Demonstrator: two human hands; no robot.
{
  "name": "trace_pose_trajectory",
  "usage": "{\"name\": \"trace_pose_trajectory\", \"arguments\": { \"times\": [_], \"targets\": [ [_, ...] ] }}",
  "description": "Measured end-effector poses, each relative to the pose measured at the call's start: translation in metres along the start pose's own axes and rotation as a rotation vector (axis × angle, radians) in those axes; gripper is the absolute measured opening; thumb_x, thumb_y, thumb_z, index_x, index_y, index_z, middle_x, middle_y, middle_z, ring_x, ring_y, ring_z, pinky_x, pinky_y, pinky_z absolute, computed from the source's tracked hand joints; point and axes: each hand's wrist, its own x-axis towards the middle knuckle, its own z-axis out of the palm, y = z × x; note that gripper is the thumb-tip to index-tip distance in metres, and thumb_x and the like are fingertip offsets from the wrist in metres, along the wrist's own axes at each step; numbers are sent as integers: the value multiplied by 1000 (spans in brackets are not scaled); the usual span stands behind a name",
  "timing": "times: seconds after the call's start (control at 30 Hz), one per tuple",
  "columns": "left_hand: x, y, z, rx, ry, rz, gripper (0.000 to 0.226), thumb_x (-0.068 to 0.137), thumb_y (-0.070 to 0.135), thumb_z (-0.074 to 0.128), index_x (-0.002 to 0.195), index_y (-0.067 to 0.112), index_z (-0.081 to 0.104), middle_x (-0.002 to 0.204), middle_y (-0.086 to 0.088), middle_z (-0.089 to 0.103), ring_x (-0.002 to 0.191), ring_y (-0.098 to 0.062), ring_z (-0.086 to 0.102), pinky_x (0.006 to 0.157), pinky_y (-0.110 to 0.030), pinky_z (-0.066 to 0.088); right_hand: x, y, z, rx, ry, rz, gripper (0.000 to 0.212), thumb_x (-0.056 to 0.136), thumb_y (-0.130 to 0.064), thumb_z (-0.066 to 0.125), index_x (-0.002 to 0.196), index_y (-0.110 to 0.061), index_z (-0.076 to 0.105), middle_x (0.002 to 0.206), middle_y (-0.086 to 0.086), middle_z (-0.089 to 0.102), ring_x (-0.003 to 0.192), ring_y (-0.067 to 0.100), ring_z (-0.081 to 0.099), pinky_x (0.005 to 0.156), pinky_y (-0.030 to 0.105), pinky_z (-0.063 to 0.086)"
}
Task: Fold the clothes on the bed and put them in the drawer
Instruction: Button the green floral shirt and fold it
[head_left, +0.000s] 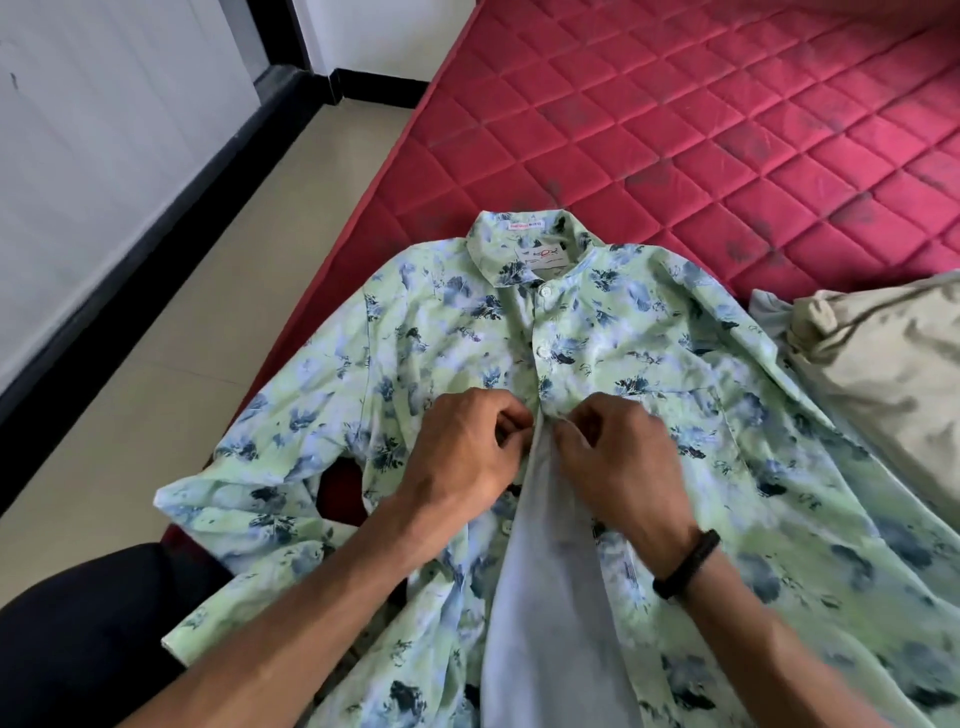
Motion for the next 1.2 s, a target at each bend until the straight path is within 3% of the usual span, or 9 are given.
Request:
{"name": "trace_pose_trajectory", "arguments": {
  "times": [0.1,0.17,0.23,0.3,0.47,0.63,0.83,0.93,1.2],
  "targets": [
    [-4,3,-2,25,6,7,9,86,18,83,93,22,79,77,16,73,65,5,67,63,-6,51,9,-2,-19,421,-121,178,25,96,-29,68,78,-12,71,62,1,67,52,12,59,57,36,51],
    [-5,5,-2,14,8,-14,9,86,16,82,92,21,78,76,17,71,65,5,66,61,-6,50,9,-2,-27,529,-186,219,21,98,-21,68,83,-7,72,61,7,69,53,19,63,66,44,57],
    [-5,7,-2,9,5,-23,10,86,14,82,92,20,76,75,18,69,64,4,65,60,-5,49,7,0,-30,545,-237,232,17,98,-17,69,87,-6,73,68,13,73,63,32,71,76,53,62],
    [-6,8,-4,-1,7,-19,9,87,13,81,91,19,76,75,17,69,65,4,65,59,-6,49,5,1,-28,507,-255,221,17,98,-18,69,87,-7,72,72,12,74,68,32,74,79,56,61],
    [-7,12,-11,-45,58,-46,5,87,16,80,91,19,78,74,16,70,67,3,67,60,-10,54,4,-1,-25,392,-207,143,14,94,-24,73,82,-17,72,72,1,75,63,22,73,60,37,57],
    [-10,17,-9,-262,50,-159,9,85,16,82,93,19,81,80,13,75,73,1,70,63,-13,56,2,-4,-20,556,-307,107,15,98,-26,69,88,-14,73,67,1,67,58,14,57,58,36,45],
    [-13,20,-5,-382,81,-250,9,86,14,82,93,19,82,81,10,77,69,-5,73,65,-27,63,2,-1,-19,666,-398,135,25,102,-19,62,87,-2,71,69,7,53,66,21,39,61,39,31],
    [-13,20,-7,-394,79,-260,9,86,13,82,94,18,82,82,9,77,65,-6,72,64,-24,62,2,0,-18,682,-390,139,23,102,-17,62,87,-2,72,67,5,53,64,20,38,56,34,30],
    [-12,17,-9,-502,34,-356,9,86,16,83,93,19,81,78,2,78,59,-15,73,62,-29,60,2,2,-12,692,-375,183,17,100,-20,66,92,-8,76,77,11,65,67,21,49,64,39,40]
  ]
}}
